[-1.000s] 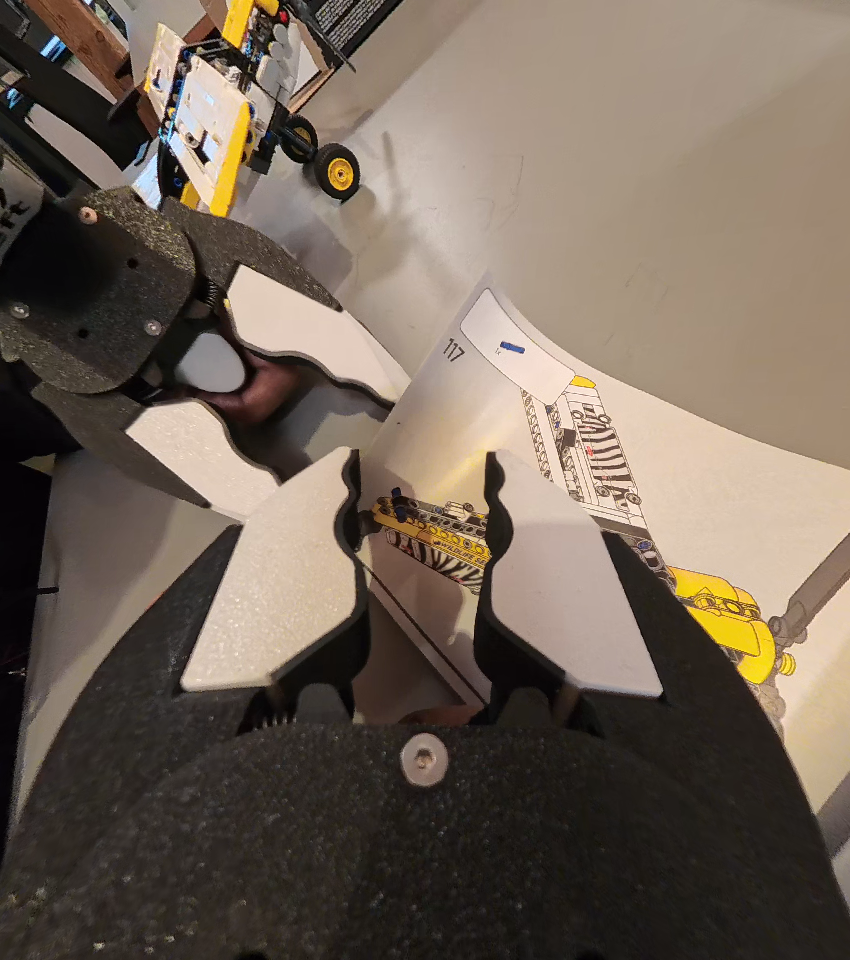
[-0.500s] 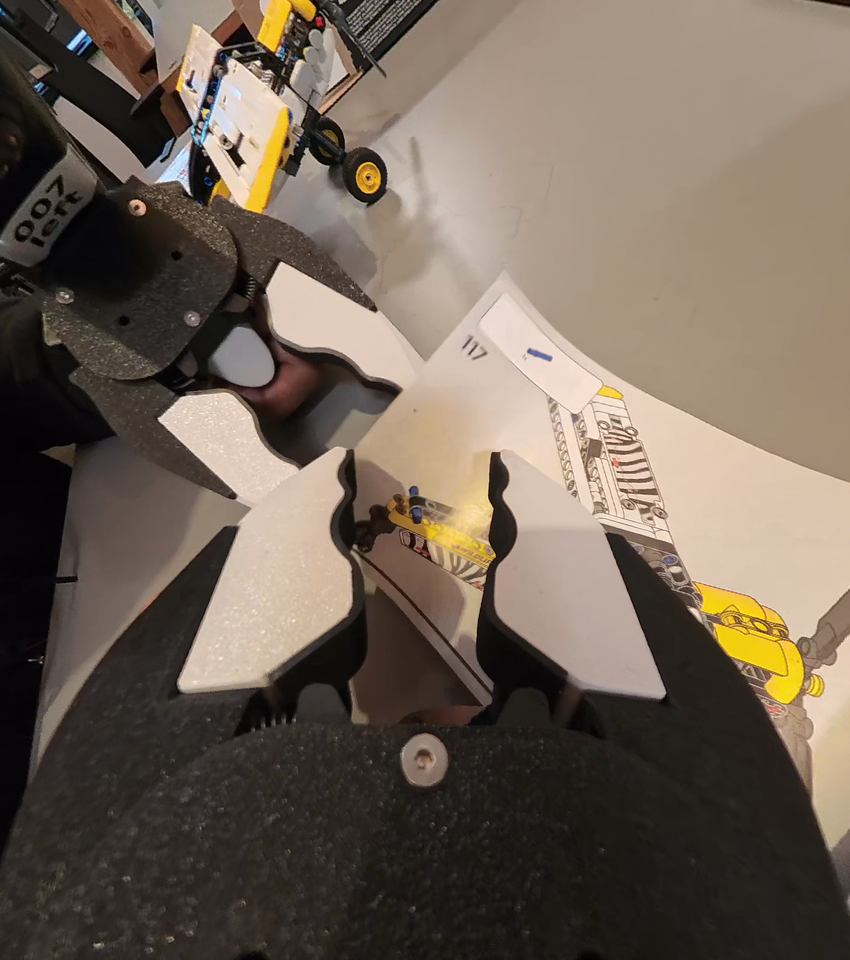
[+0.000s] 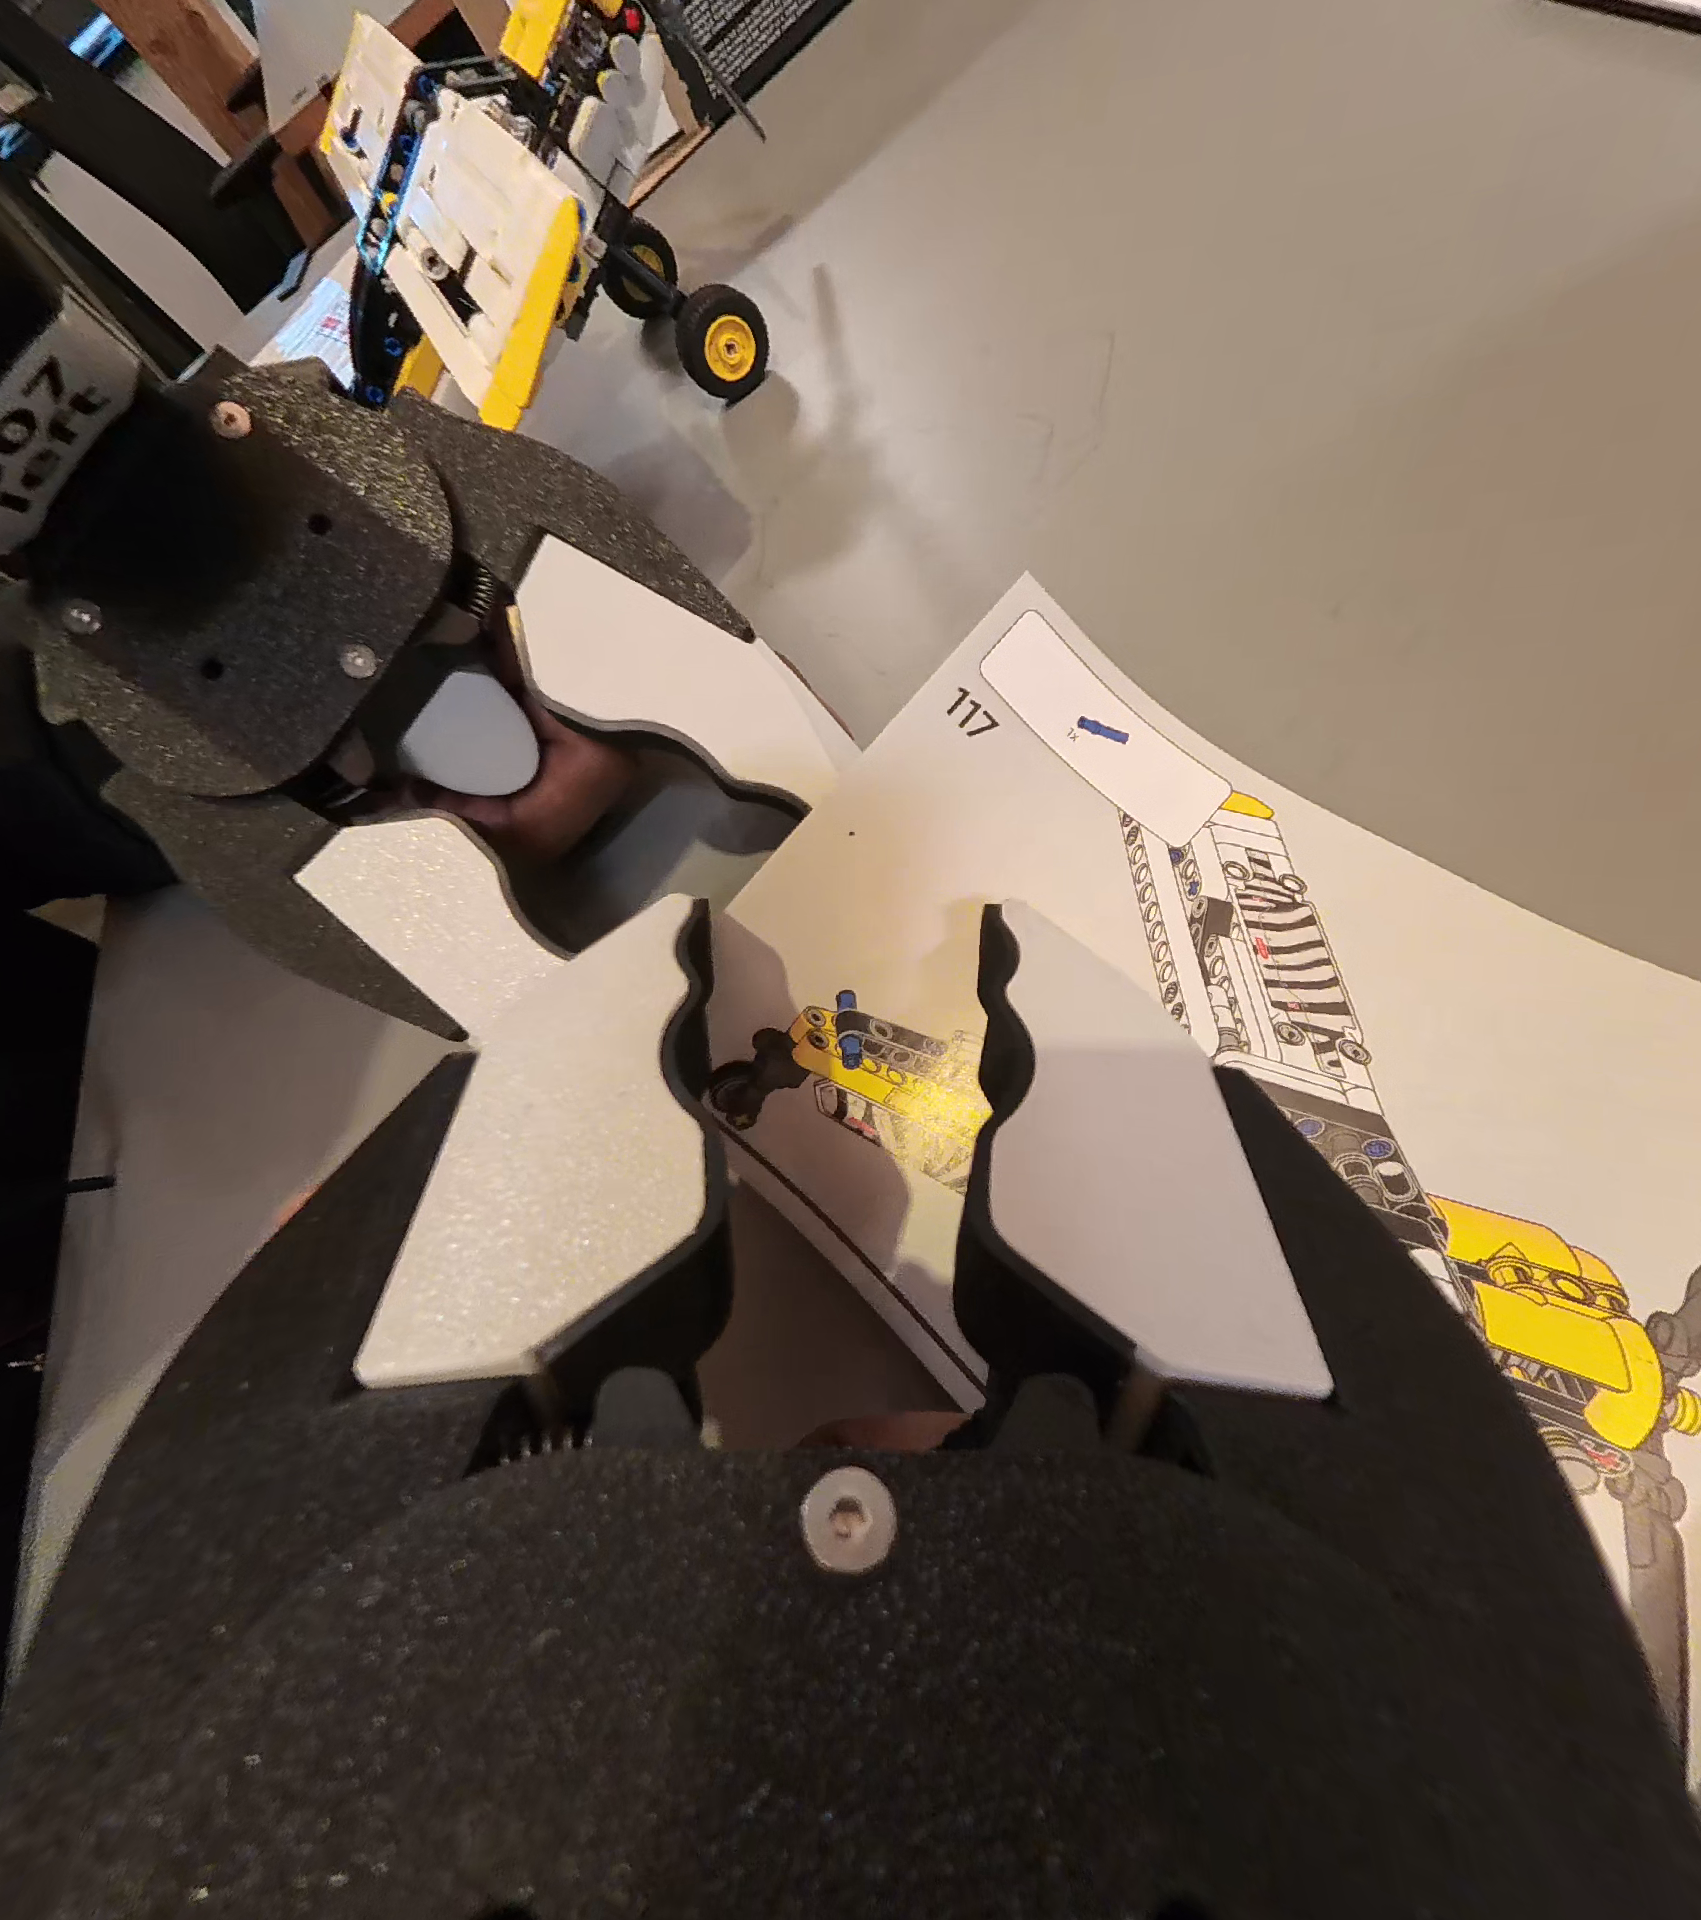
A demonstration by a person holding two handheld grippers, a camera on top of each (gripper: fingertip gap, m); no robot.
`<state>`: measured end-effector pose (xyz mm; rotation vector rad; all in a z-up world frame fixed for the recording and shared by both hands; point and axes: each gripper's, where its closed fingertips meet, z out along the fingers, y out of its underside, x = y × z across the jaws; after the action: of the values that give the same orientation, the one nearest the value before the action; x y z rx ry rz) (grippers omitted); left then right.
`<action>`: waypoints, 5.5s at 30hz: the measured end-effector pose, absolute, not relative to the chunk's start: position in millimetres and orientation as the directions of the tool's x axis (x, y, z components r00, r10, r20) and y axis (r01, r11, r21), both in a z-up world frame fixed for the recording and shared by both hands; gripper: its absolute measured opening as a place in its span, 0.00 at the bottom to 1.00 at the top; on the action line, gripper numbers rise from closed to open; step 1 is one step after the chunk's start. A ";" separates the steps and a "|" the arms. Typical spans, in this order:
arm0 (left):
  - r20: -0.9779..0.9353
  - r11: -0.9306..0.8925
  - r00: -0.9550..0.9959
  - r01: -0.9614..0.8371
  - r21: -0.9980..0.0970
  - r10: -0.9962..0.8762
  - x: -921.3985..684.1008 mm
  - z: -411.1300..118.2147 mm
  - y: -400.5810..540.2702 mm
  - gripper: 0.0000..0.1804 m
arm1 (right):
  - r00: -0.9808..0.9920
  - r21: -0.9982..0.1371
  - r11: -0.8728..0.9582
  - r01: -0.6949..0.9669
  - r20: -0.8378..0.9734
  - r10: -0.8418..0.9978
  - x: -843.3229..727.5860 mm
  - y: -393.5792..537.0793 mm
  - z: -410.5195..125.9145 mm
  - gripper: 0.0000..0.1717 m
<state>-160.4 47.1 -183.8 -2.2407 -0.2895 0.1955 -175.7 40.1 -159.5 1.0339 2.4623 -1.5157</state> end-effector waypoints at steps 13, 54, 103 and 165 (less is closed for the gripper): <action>-0.049 -0.619 0.961 0.136 -0.774 0.272 -160.1 -184.1 47.4 0.31 | -0.781 -0.771 0.331 0.544 -0.322 0.534 -175.8 39.9 -161.6 0.29; -0.042 -0.613 0.962 0.137 -0.778 0.269 -158.7 -183.4 46.2 0.32 | -0.792 -0.702 0.414 0.580 -0.366 0.489 -155.6 47.7 -160.9 0.00; 0.023 -0.592 0.931 0.250 -0.766 0.363 -167.6 -166.8 66.5 0.24 | -0.265 -0.788 0.461 0.409 0.381 0.886 -190.7 209.6 -114.7 0.00; -0.162 -0.695 0.883 0.221 -0.684 0.441 -189.1 -187.2 61.1 0.22 | -0.435 -0.681 0.537 0.498 0.339 0.834 -167.6 185.2 -171.0 0.19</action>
<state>-189.1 61.1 -187.2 -2.3540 -0.4738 0.4124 -167.6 185.2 -171.0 1.6716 3.2904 -1.0144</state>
